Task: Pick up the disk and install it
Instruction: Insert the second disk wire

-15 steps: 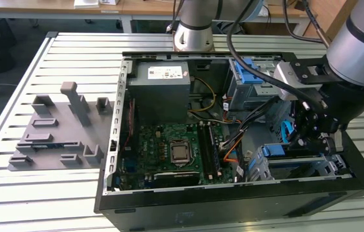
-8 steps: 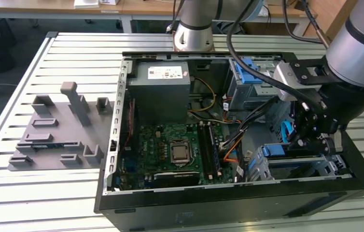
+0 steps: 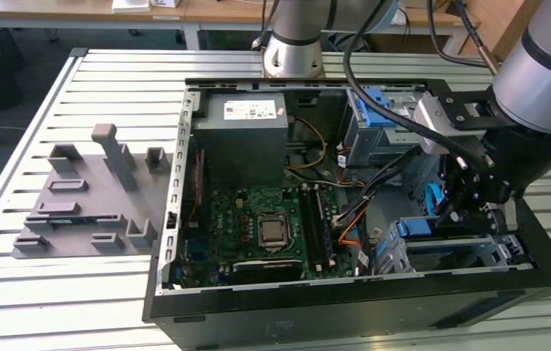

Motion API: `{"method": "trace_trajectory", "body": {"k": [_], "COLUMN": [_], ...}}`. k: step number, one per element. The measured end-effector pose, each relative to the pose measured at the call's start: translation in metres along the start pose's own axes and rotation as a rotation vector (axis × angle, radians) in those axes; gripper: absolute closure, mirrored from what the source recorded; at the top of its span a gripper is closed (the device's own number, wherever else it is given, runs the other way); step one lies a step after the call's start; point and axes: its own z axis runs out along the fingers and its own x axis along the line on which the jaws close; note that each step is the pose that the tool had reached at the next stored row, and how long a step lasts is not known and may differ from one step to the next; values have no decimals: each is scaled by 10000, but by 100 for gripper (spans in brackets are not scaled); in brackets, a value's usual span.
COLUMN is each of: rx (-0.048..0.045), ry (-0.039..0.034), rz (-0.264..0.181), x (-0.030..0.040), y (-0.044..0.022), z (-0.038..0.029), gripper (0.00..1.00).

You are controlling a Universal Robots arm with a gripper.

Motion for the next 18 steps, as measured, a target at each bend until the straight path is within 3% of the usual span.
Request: {"method": "trace_trajectory", "body": {"k": [10,12,13,18], "rx": [0,0,0,0], "ry": [-8,-9,-3,-6], "rz": [0,0,0,0], "x": [0,0,0,0], "y": [-3,-3,-3,-4], "z": [10,12,9,-6], "gripper": [84,83,76,76]}}
